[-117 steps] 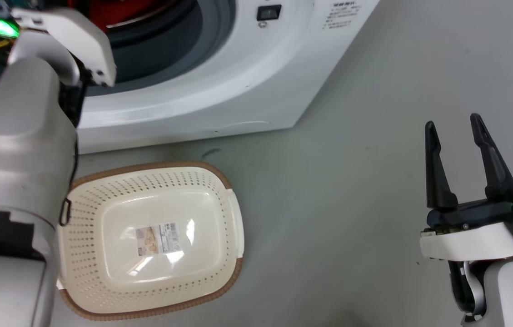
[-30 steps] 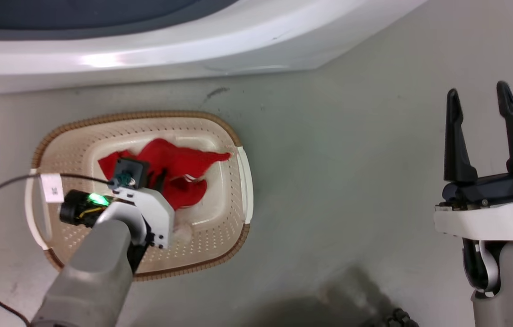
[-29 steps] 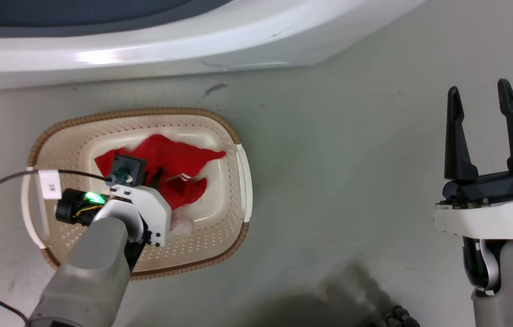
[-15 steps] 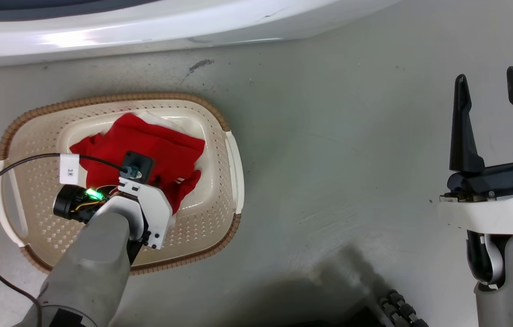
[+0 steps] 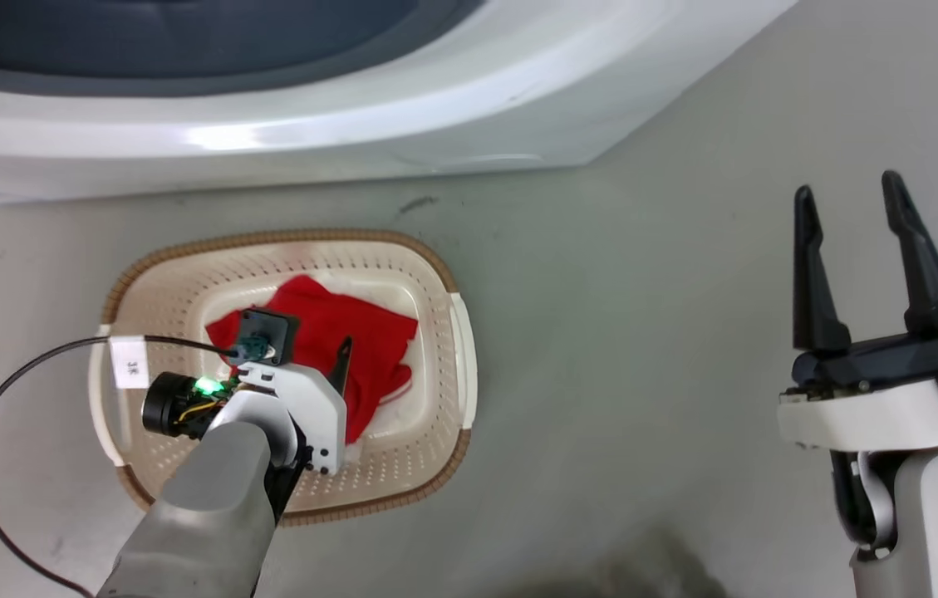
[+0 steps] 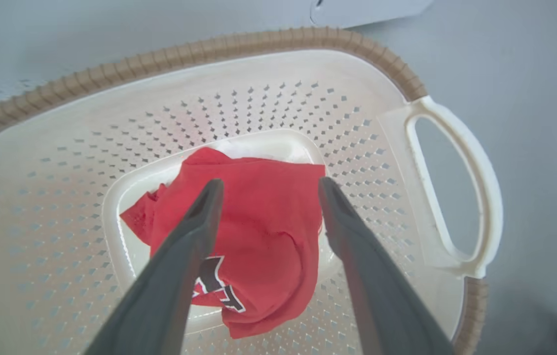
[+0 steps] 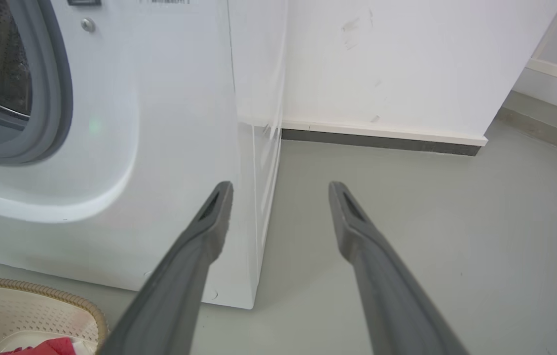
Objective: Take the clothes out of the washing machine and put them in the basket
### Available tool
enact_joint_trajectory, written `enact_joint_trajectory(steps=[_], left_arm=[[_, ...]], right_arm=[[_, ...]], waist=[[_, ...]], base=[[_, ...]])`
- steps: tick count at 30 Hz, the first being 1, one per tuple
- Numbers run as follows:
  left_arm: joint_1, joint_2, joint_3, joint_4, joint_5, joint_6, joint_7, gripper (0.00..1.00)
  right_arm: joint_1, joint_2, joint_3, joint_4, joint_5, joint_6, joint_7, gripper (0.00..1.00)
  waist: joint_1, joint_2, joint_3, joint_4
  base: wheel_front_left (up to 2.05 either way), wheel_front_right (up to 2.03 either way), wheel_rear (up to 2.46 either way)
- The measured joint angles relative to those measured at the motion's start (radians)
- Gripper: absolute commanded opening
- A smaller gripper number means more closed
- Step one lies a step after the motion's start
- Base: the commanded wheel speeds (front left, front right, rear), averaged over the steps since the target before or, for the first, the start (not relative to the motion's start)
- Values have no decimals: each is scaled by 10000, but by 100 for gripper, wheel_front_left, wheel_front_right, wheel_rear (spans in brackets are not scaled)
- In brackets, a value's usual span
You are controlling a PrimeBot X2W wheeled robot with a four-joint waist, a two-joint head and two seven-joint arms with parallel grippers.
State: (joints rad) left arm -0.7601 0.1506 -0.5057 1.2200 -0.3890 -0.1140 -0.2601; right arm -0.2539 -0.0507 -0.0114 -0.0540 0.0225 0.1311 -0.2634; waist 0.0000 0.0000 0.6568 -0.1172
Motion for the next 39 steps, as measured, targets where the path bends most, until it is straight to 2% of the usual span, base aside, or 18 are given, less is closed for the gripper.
enact_joint_trajectory(steps=[1, 5, 12, 18, 26, 33, 39], left_arm=[[0, 0, 0, 0, 0, 0, 0, 100], [511, 284, 514, -1496, -27, 270, -23, 100], [2025, 420, 1879, -4222, 309, 828, -29, 100], [3415, 134, 3095, -6489, 1053, 1164, -29, 100], [4822, -443, 4232, -8629, 1921, 1229, -29, 100], [5148, -688, 4826, -9285, 2311, 1045, -29, 100], [4250, -731, 5018, -8633, 2456, 683, -29, 100]], right_arm=[[0, 0, 0, 0, 0, 0, 0, 100], [256, 0, 52, 98, -65, 0, 0, 100], [707, 2, 77, 267, -217, 0, 0, 100], [1119, 2, 27, 416, -257, 0, 0, 100], [1654, 2, -54, 566, -247, 0, 0, 100], [1792, 2, 4, 558, -221, 0, 0, 100], [1701, 2, 127, 516, -130, 0, 0, 100]], waist=[[0, 0, 0, 0], [0, 0, -657, 164], [-1, 0, -1746, 448], [-1, 0, -2711, 699], [-3, 0, -3850, 1024], [-3, 1, -4216, 1160], [-2, 0, -3968, 1023]], base=[[0, 0, 0], [0, 0, 0], [0, 0, 0], [0, 0, 0], [0, 0, 0], [0, 0, 0], [0, 0, 0]])
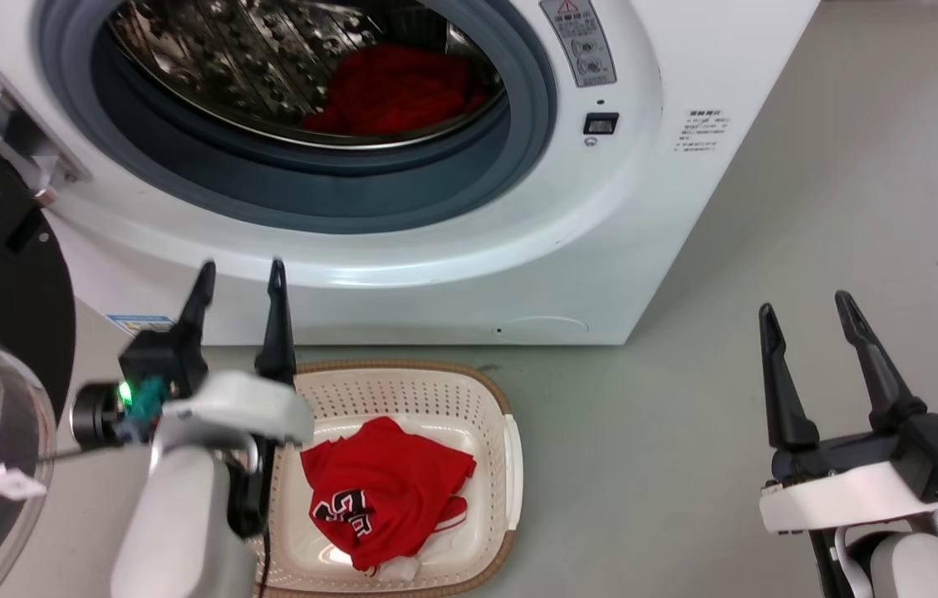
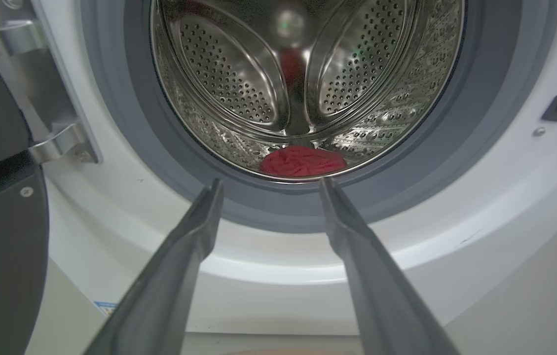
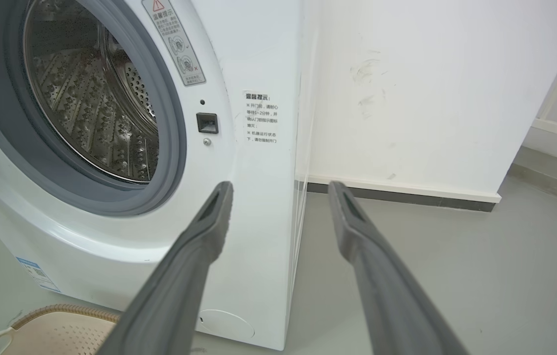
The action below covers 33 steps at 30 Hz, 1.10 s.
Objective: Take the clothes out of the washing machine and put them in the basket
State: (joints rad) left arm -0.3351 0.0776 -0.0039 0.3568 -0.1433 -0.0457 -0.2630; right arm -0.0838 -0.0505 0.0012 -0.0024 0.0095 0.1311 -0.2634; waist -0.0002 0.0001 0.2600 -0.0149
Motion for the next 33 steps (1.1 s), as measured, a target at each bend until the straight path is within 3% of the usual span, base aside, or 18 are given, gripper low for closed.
enact_joint_trajectory(steps=[11, 17, 24, 28, 30, 31, 33], left_arm=[[-4622, 863, -420, 2907, 418, -548, 123, 100], [-7264, 1530, -652, 4642, 259, -748, 1016, 100], [-9883, 2278, -1317, 6128, -148, -823, 2575, 100], [-11201, 2606, -2224, 6535, -560, -834, 3764, 100], [-11809, 2648, -2456, 6776, -1060, -834, 4529, 100], [-12367, 2840, -2792, 7099, -1484, -836, 5513, 100], [-12731, 3114, -2995, 7237, -1586, -834, 5990, 100]], right_arm=[[-957, -4, 305, -247, 155, 0, 0, 100], [-1552, -4, 506, -485, 460, 0, 0, 100], [-2037, -10, 796, -754, 821, 0, 0, 100], [-2242, -12, 878, -917, 1030, 0, 0, 100], [-2290, -12, 884, -970, 1147, 0, 0, 100], [-2404, -13, 963, -1037, 1292, 0, 0, 100], [-2475, -12, 1035, -1116, 1407, 0, 0, 100]], waist=[[2, 0, 1390, -537], [4, 0, 2424, -1111], [4, 0, 3616, -1916], [4, 0, 4302, -2327], [4, -1, 4648, -2497], [4, 0, 5130, -2731], [4, 0, 5414, -2896]], base=[[0, 0, 0], [0, 0, 0], [0, 0, 0], [0, 0, 0], [0, 0, 0], [0, 0, 0], [0, 0, 0]])
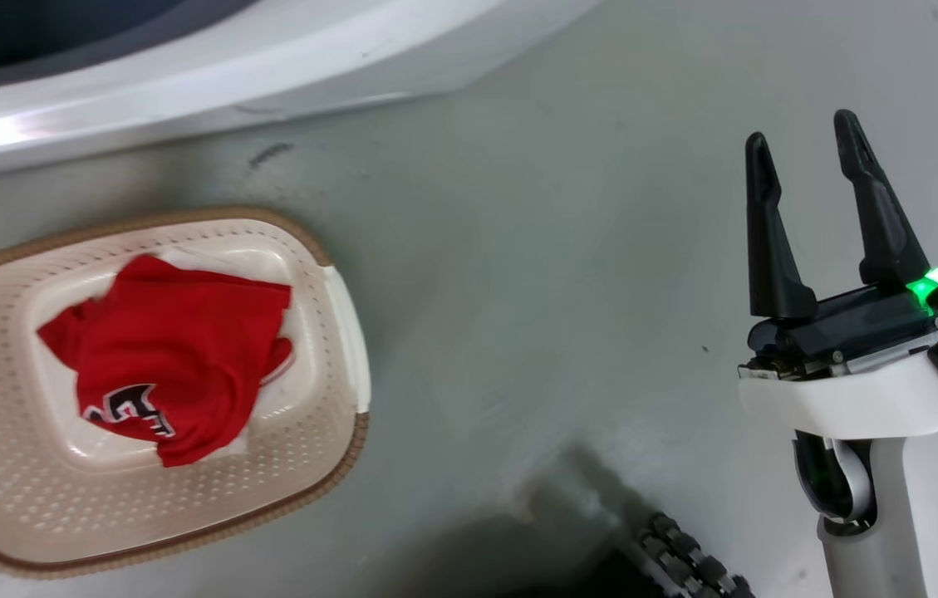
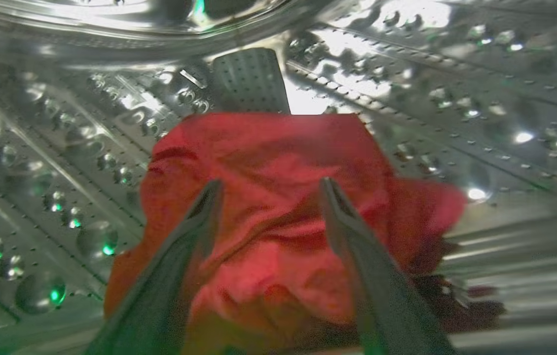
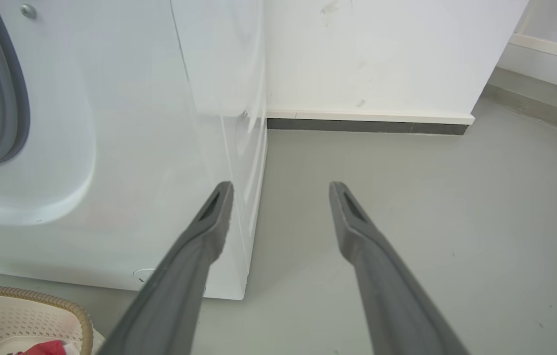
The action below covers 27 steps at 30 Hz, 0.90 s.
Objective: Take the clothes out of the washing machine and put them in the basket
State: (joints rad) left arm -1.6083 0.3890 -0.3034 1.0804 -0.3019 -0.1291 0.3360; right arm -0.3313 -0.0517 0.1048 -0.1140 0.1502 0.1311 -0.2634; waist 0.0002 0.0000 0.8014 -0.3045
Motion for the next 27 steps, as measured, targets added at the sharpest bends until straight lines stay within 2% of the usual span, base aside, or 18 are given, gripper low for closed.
enact_joint_trajectory(steps=[4, 8, 18, 19, 20, 21, 27], left_arm=[[-563, 368, -276, 198, -142, 0, 617, 100], [-979, 456, -487, 301, -257, 0, 940, 100], [-1613, 600, -729, 566, -370, 2, 1058, 100], [-1614, 571, -727, 593, -378, 6, 1037, 48], [-1613, 516, -744, 614, -384, 44, 1018, 20], [-1605, 477, -757, 612, -384, 75, 953, 0], [-1518, 420, -809, 550, -431, 247, 654, 0]], right_arm=[[-10, 2, 104, -123, 151, 0, 0, 100], [-16, 2, 104, -169, 347, 0, 0, 100], [-39, 4, 36, -238, 504, 0, 0, 100], [-36, 4, 25, -238, 504, 0, 0, 100], [-31, 4, 6, -238, 504, 0, 0, 100], [-22, 4, 0, -238, 504, 0, 0, 100], [-27, 4, -19, -236, 502, 0, 0, 100]], waist=[[0, 0, 487, -344], [0, 0, 927, -608], [-2, 0, 1369, -814], [-2, 0, 1369, -804], [-2, 0, 1362, -784], [-2, 0, 1356, -763], [-2, 0, 1318, -716]], base=[[0, 0, 0], [0, 0, 0], [0, 0, 0], [0, 0, 0], [0, 0, 0], [0, 0, 0], [0, 0, 0]])
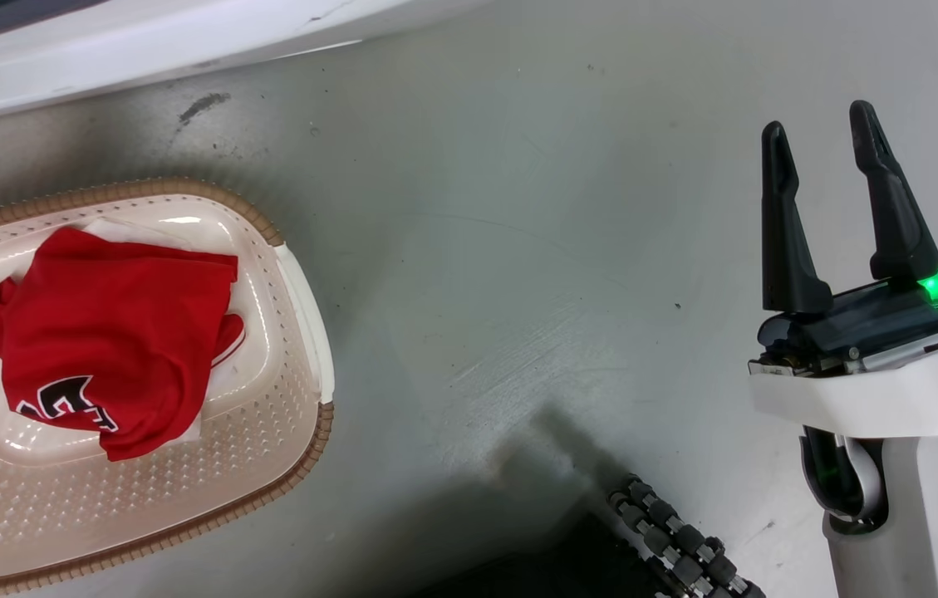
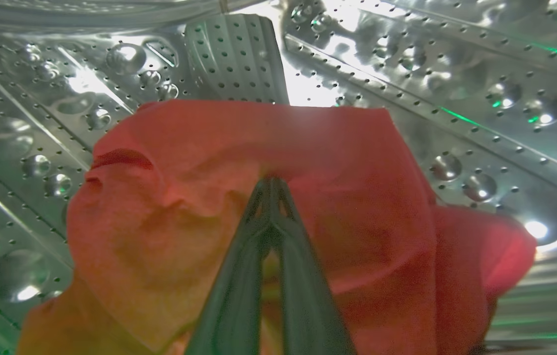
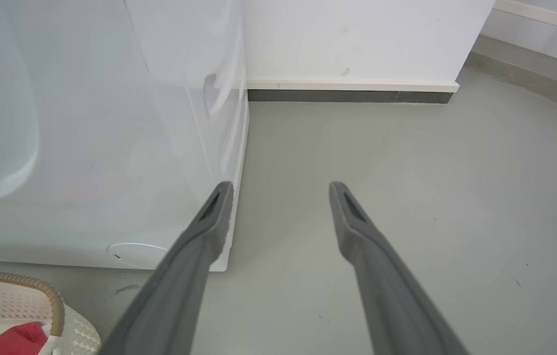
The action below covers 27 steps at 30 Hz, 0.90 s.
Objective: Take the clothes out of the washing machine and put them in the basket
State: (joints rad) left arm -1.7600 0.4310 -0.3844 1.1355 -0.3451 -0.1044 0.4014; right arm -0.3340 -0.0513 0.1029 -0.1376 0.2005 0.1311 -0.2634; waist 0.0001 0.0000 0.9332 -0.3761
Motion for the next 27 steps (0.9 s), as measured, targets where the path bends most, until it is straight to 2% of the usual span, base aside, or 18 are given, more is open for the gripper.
enact_joint_trajectory(steps=[11, 27], left_arm=[[602, -140, 0, -94, -226, 59, -863, 0], [1876, -217, -203, 17, -991, -234, -2255, 0]], right_arm=[[8, 0, -2, 142, -174, 0, 0, 100], [261, 0, 69, 491, -782, 0, 0, 100]], waist=[[0, 0, -490, 208], [0, 0, -1849, 866]], base=[[0, 0, 0], [0, 0, 0]])
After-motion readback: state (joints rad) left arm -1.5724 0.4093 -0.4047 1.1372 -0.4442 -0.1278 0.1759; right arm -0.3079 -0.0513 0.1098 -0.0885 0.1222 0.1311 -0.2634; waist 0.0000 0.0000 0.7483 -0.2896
